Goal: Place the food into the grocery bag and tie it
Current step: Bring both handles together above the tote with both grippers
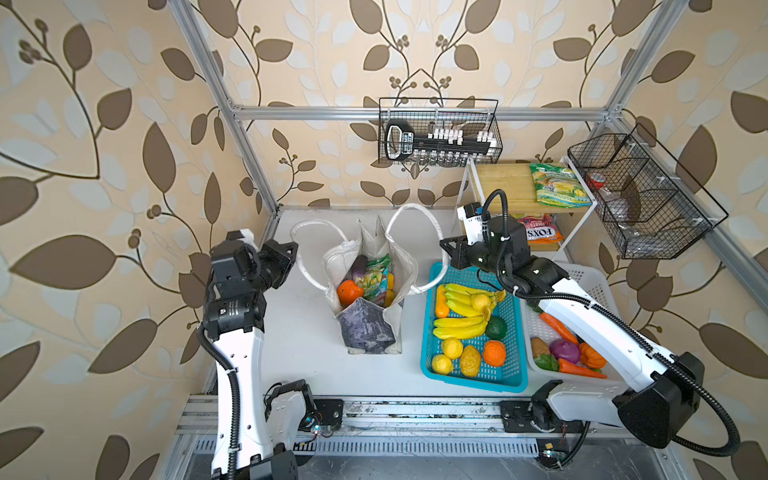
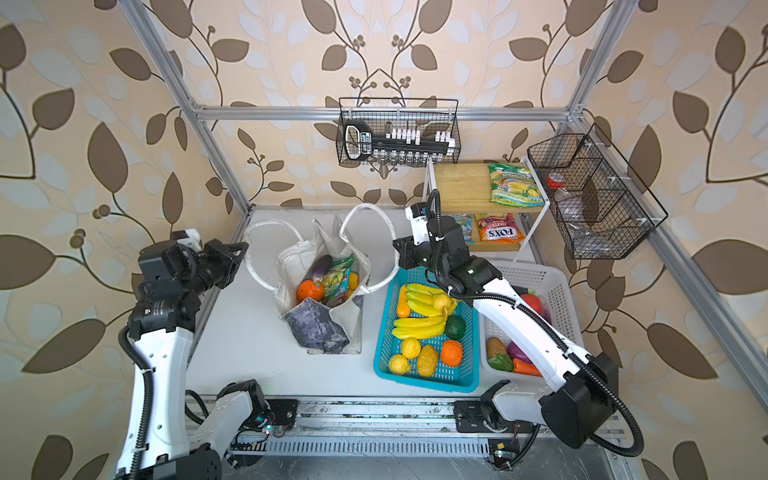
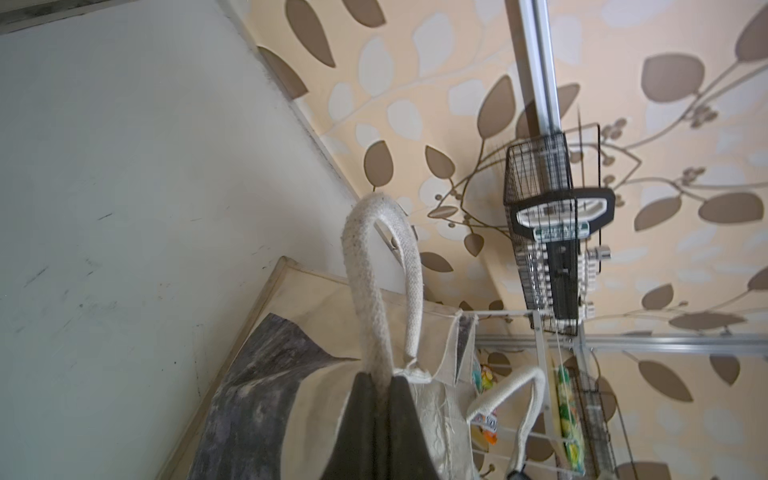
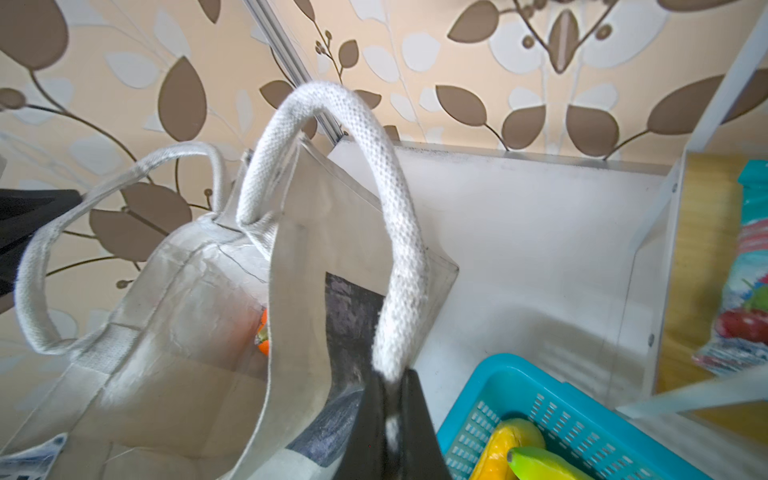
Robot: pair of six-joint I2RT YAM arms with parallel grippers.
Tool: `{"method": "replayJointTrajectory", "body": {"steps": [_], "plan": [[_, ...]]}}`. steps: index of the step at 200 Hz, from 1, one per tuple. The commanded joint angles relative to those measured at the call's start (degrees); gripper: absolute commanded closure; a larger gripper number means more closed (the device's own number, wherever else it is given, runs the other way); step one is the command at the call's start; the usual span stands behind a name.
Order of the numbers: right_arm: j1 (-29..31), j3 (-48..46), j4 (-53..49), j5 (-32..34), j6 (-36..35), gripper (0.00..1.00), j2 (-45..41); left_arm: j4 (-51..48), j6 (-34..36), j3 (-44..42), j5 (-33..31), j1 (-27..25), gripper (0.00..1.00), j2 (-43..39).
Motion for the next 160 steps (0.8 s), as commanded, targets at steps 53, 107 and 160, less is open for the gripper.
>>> {"method": "replayJointTrajectory", "body": {"steps": [53,107,160], "plan": [[10.4,9.5,3.4,-2.8,-2.2,1.0,5.4,5.3,9.4,7.4,-1.2,-21.8,1.0,4.5],[15.4,13.5,6.7,-7.6,-2.6,1.0,14.0,7.2,10.0,8.7,-1.2,-25.8,1.0,3.2],[16.8,9.7,20.4,-9.4,-2.1,1.0,18.9,7.6,10.0,8.4,5.0,-27.4,1.0,4.9]]}}
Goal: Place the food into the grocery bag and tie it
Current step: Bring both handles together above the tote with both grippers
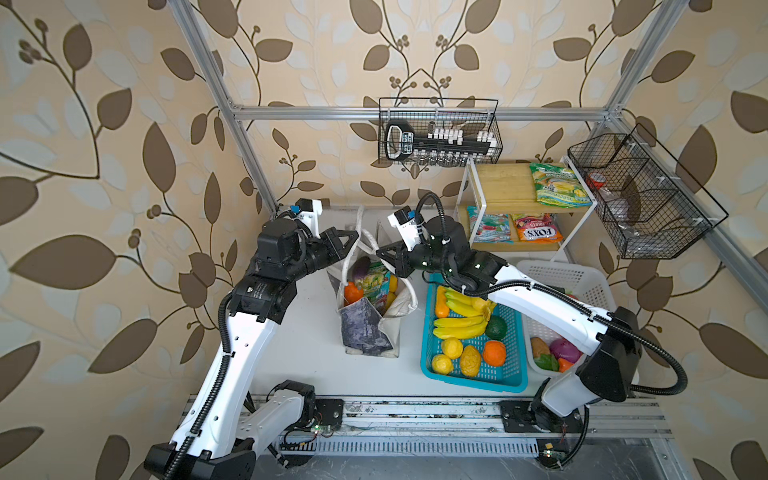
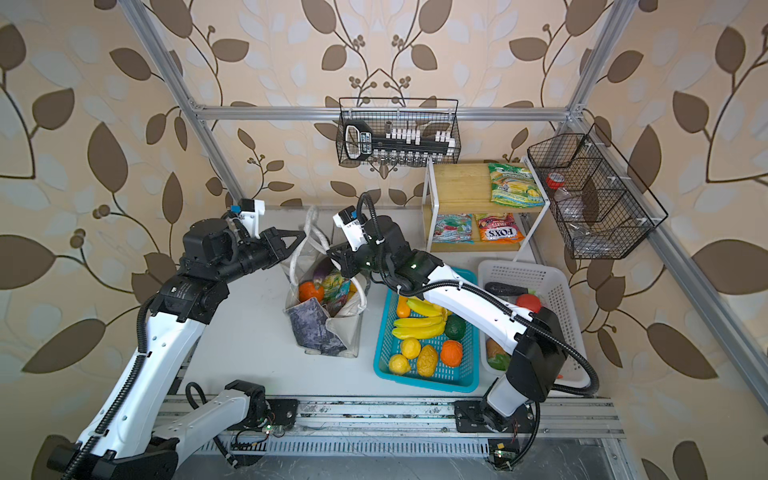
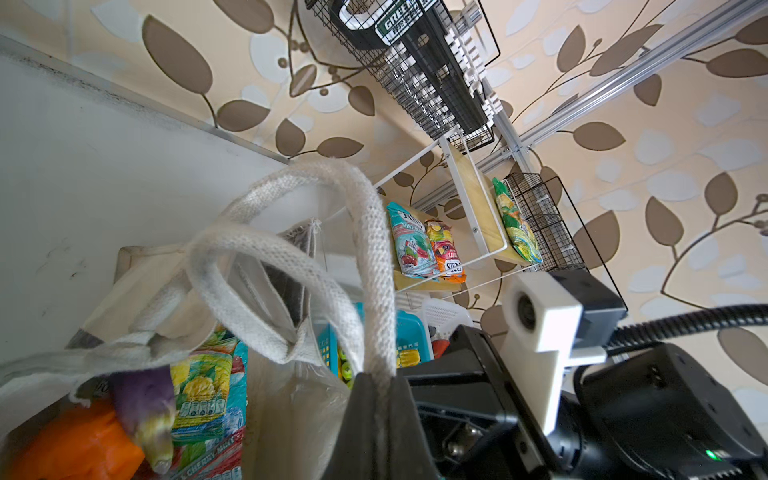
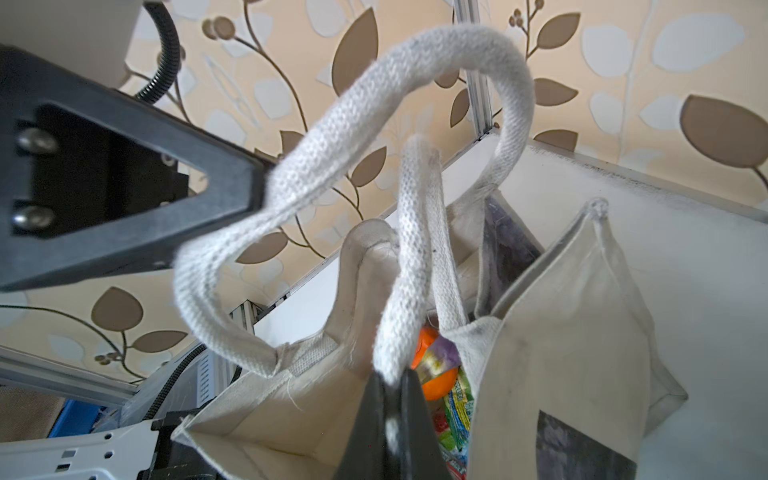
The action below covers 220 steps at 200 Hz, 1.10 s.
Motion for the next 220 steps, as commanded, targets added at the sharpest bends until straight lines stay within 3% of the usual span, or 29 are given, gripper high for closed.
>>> {"method": "replayJointTrajectory", "body": {"steps": [1,39,68,112,130,165,201,220], "plan": [[1.6,-2.8,10.7,-2.7,-0.1,1.0,0.9,3.3,0.8,2.4,5.9,-1.8,1.0,0.5],[1.8,-8.3,25.0,-1.7,2.7,1.0,2.3,-2.7,1.4,-0.4,1.8,-3.7,1.0,2.1],[1.8,-9.4,27.9,-3.1,2.6,1.0,3.8,-2.3,1.6,-2.6,0.4,-3.7,1.0,2.1],[1.5,-12.3,32.6,-3.2,2.3,1.0,5.7,-1.8,2.9,-5.4,-4.5,-3.6,0.7,1.3],[1.4,-12.4,33.2,-4.0,2.6,1.0,6.8,0.0,2.4,-7.6,-5.4,-3.7,0.54,0.5],[0.7,-12.3,33.1,-6.5,2.2,1.0,7.4,0.4,2.7,-9.7,-14.0,-3.6,0.22,-3.0],[-0.2,-11.7,32.2,-10.0,0.8,1.0,8.0,5.0,1.4,-13.2,-19.4,-3.5,0.27,-2.9],[-0.2,-11.4,27.9,-10.0,-1.0,1.0,8.3,9.7,1.4,-14.8,-14.0,-3.5,0.27,-2.1]]}}
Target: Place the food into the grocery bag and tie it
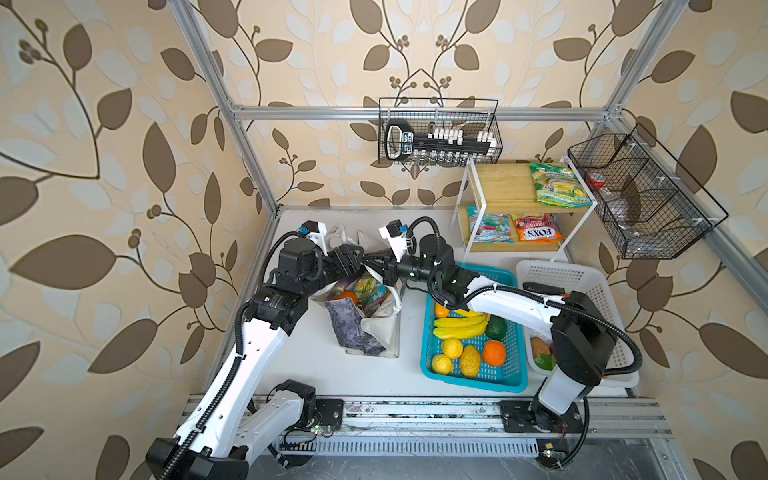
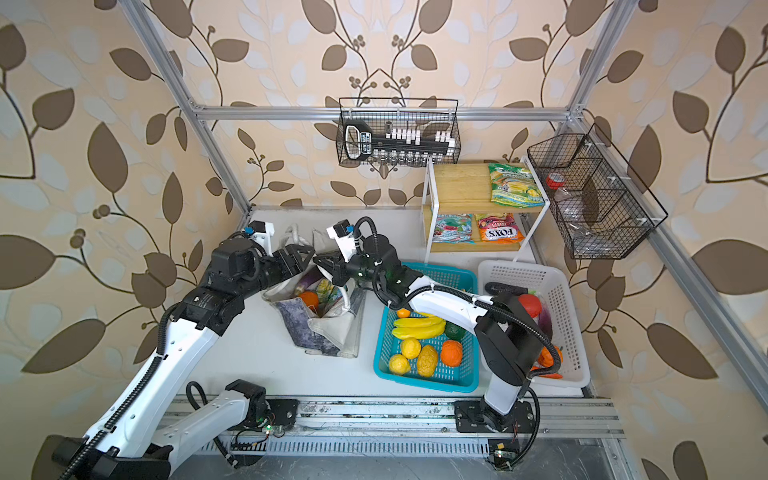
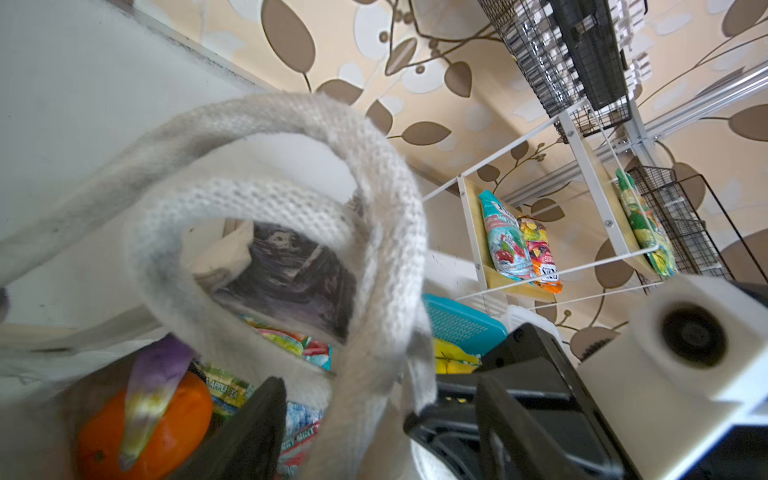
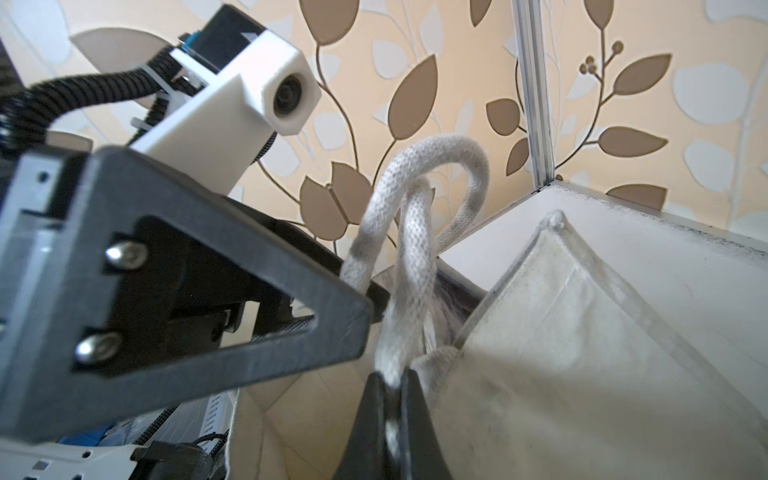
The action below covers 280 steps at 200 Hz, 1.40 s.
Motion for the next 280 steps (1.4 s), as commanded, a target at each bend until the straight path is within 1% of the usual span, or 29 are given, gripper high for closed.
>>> {"method": "replayJointTrajectory", "body": {"steps": [1,4,14,25,32,38,42,46,60,87,92,110,118,128,142,153,164,173,192,204,213,224,240,258,280], "plan": [[-0.1,0.3,-3.4,-2.5,-3.0,1.0,1.4,7.0,-0.6,-1.6,1.3,0.1,0.27,0.7],[-0.1,0.3,-3.9,-2.1,-3.1,1.0,1.4,6.8,-0.7,-1.4,1.5,0.1,0.28,0.8],[-0.1,0.4,-5.4,-0.2,-3.4,1.0,1.1,5.5,-0.2,-0.6,0.7,0.1,0.38,1.4],[-0.1,0.3,-7.6,2.8,-3.8,1.0,1.0,-0.3,-0.2,1.6,-5.1,0.1,0.49,2.1],[-0.3,2.1,-10.0,4.7,-3.9,1.0,1.0,-2.0,0.8,2.3,-7.6,0.1,0.54,2.5],[-0.5,2.5,-11.5,5.8,-3.7,1.0,1.0,-1.6,1.9,2.2,-7.7,0.1,0.64,2.7],[-0.6,2.6,-12.0,6.2,-3.4,1.0,1.0,-1.4,2.3,2.2,-7.3,0.2,0.7,2.9],[-0.9,2.5,-12.1,6.2,-3.0,1.0,1.0,-1.2,2.5,2.4,-6.7,0.2,0.73,3.2],[-1.6,1.8,-11.6,5.3,-2.0,1.0,0.7,-0.8,3.2,3.8,-1.5,0.2,0.79,5.4],[-2.0,1.3,-13.1,6.0,-2.9,1.0,-0.5,-0.7,3.5,6.9,6.8,0.1,0.96,8.8],[-2.1,1.1,-13.3,6.3,-3.0,1.0,-0.8,-0.6,3.3,7.5,7.7,0.1,0.98,9.1],[-2.8,0.8,-13.3,7.1,-2.8,1.0,-1.8,-1.6,2.6,10.3,9.5,0.0,0.99,9.4],[-3.2,-1.2,-12.1,6.3,-2.9,1.0,-2.1,-1.8,1.9,11.7,10.9,-0.1,0.99,9.4],[-3.9,-2.5,-9.0,3.5,-3.0,1.0,-2.3,-2.7,1.7,14.3,12.7,-0.7,1.0,10.5],[-4.6,-4.5,-3.2,-0.6,-2.7,1.0,-2.0,-8.0,2.4,21.2,14.2,-3.1,1.0,14.3],[-4.7,-5.1,1.2,-2.6,-3.0,1.0,-1.3,-10.5,3.5,25.4,12.7,-6.6,1.0,17.1],[-4.7,-4.9,2.9,-3.3,-4.1,1.0,-0.8,-12.5,4.4,28.7,9.8,-9.8,1.0,19.7],[-4.8,-5.4,4.4,-3.4,-4.5,1.0,-0.9,-14.2,4.6,30.8,8.9,-11.1,1.0,21.5],[-5.4,-9.4,12.9,-2.6,-2.9,1.0,-2.5,-14.4,3.9,33.0,7.9,-13.4,1.0,23.9],[-5.8,-11.8,17.7,-2.3,-1.8,1.0,-3.3,-16.4,4.7,34.7,6.2,-14.4,0.95,25.5],[-6.1,-12.7,19.8,-2.2,-1.1,1.0,-3.5,-17.5,4.8,34.9,5.2,-14.3,0.89,26.2],[-6.4,-13.3,22.4,-2.0,-0.1,1.0,-2.8,-17.0,4.7,33.7,3.3,-14.4,0.86,26.1],[-7.0,-13.4,26.1,-3.3,2.4,1.0,-1.1,-15.9,5.1,31.4,1.1,-14.3,0.79,24.9],[-7.4,-13.0,29.5,-4.6,4.4,1.0,0.7,-18.7,5.9,30.8,-1.6,-14.3,0.68,24.5],[-7.5,-11.0,29.7,-5.2,4.9,1.0,2.5,-16.6,5.7,27.3,-3.1,-14.3,0.66,21.7]]}}
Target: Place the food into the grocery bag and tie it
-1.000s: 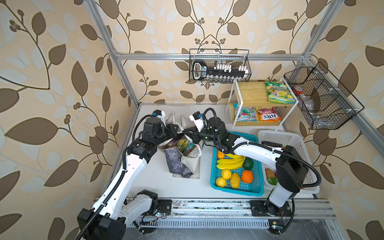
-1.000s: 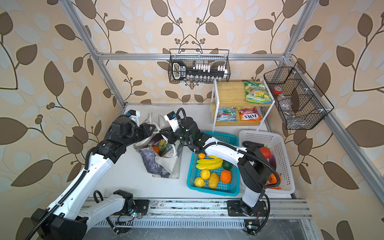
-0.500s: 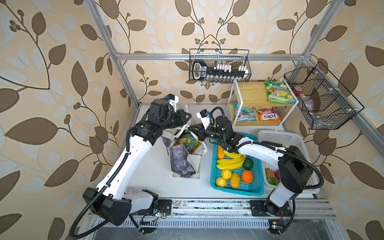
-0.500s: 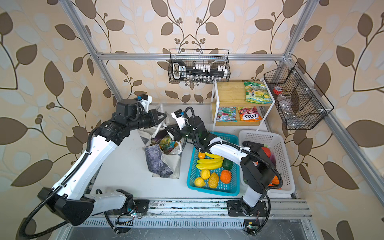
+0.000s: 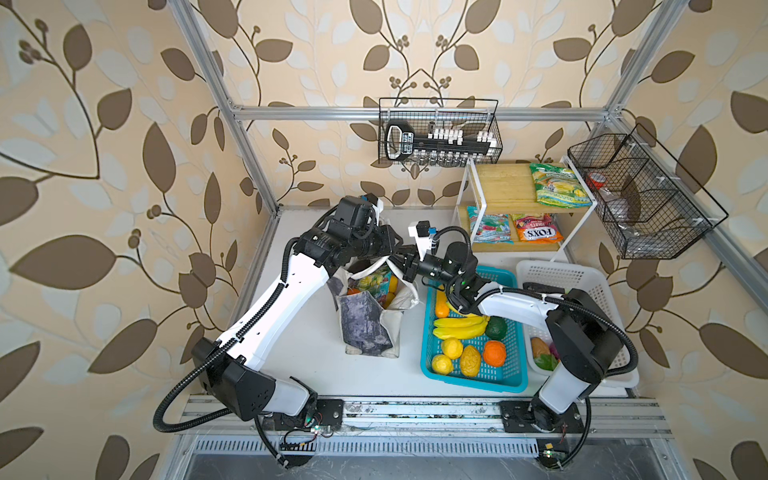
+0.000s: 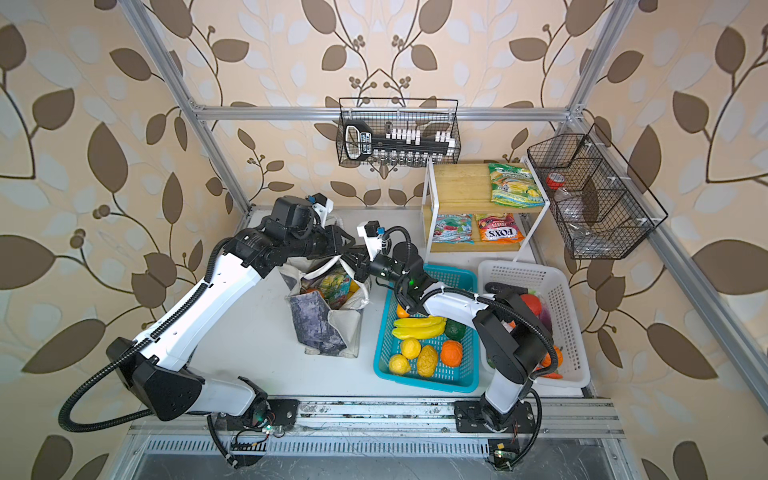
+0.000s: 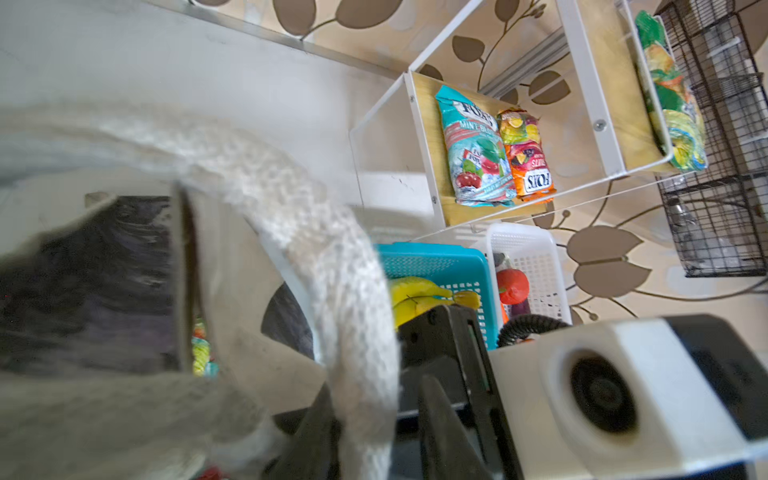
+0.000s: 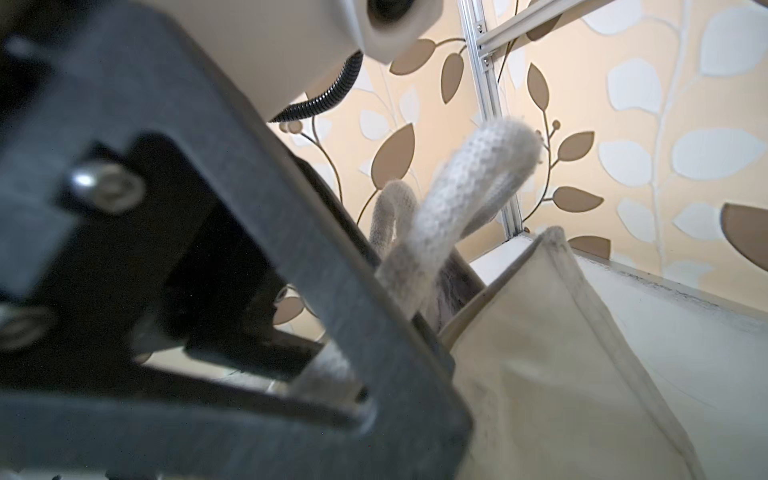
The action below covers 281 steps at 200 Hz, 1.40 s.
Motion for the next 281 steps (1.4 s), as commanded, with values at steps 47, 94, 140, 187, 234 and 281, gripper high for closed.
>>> {"method": "replayJointTrajectory", "body": {"steps": [47,94,140,187,234,281], "plan": [[-0.2,5.7,6.8,-3.7,3.0,1.0,6.1,-2.3,2.3,-1.4,-7.0,0.1,0.32,-6.5],[1.2,8.2,2.6,-4.9,1.0,1.0,7.3,-1.5,2.1,-4.3,-5.2,4.0,0.23,-8.0],[1.2,10.4,-0.7,-6.9,0.2,1.0,8.3,-4.0,4.7,-4.0,-9.5,6.6,0.1,-12.4],[2.3,12.7,-7.8,-10.0,-4.7,1.0,7.5,-4.1,5.0,-4.1,-5.3,11.2,0.15,-10.2],[4.6,12.5,-13.0,-5.6,-10.7,1.0,5.7,-7.8,6.4,-2.5,-7.0,11.2,0.25,-6.7],[5.2,10.5,-6.8,-3.7,-8.3,1.0,5.4,-5.5,3.2,-5.6,-8.2,10.5,0.22,-6.6]]}}
